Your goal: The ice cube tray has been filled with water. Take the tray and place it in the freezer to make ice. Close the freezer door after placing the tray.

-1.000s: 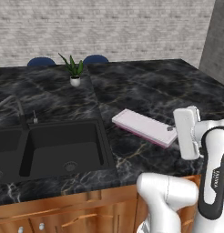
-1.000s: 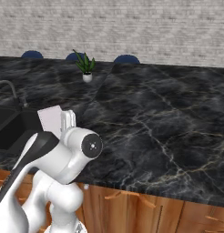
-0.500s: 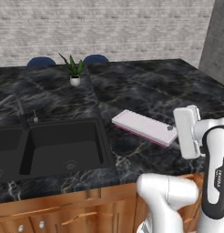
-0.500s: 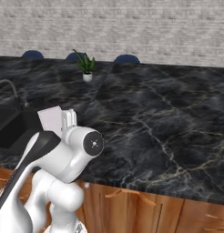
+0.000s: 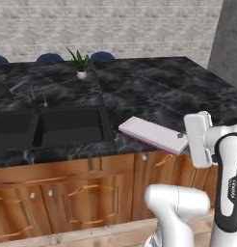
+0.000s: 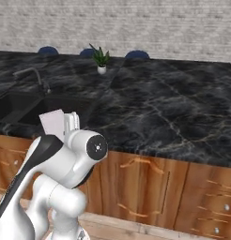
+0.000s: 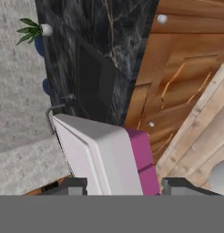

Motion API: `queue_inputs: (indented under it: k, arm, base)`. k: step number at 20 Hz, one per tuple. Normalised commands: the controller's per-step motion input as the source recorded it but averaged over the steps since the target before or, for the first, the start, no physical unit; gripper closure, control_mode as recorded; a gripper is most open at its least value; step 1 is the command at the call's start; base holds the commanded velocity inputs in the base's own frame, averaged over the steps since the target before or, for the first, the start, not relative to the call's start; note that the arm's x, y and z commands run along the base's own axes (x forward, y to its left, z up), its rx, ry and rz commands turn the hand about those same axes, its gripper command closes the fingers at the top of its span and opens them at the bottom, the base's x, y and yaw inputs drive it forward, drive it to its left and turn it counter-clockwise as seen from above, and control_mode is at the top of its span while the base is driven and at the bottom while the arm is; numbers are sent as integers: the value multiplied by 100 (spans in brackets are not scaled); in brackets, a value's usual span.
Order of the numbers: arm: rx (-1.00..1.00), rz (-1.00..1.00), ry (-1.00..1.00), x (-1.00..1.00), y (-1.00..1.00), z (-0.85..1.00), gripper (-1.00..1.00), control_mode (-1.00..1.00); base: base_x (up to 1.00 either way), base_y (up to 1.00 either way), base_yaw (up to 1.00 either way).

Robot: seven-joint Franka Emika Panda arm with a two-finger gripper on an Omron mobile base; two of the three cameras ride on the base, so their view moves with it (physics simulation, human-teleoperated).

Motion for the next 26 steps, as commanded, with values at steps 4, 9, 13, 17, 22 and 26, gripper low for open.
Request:
queue_inputs:
  k: [4, 9, 13, 17, 22, 26]
  arm:
    - [0, 0, 0, 0, 0, 0, 100, 100]
    - [0, 0, 0, 0, 0, 0, 100, 100]
    - [0, 0, 0, 0, 0, 0, 100, 100]
    - [0, 0, 0, 0, 0, 0, 100, 100]
    - [0, 0, 0, 0, 0, 0, 100, 100]
    - [0, 0, 0, 0, 0, 0, 100, 100]
  base:
    - [-62, 0, 28]
    - [-31, 1, 45]
    - [-12, 4, 55]
    - [-1, 6, 58]
    - [4, 13, 65]
    - [22, 23, 67]
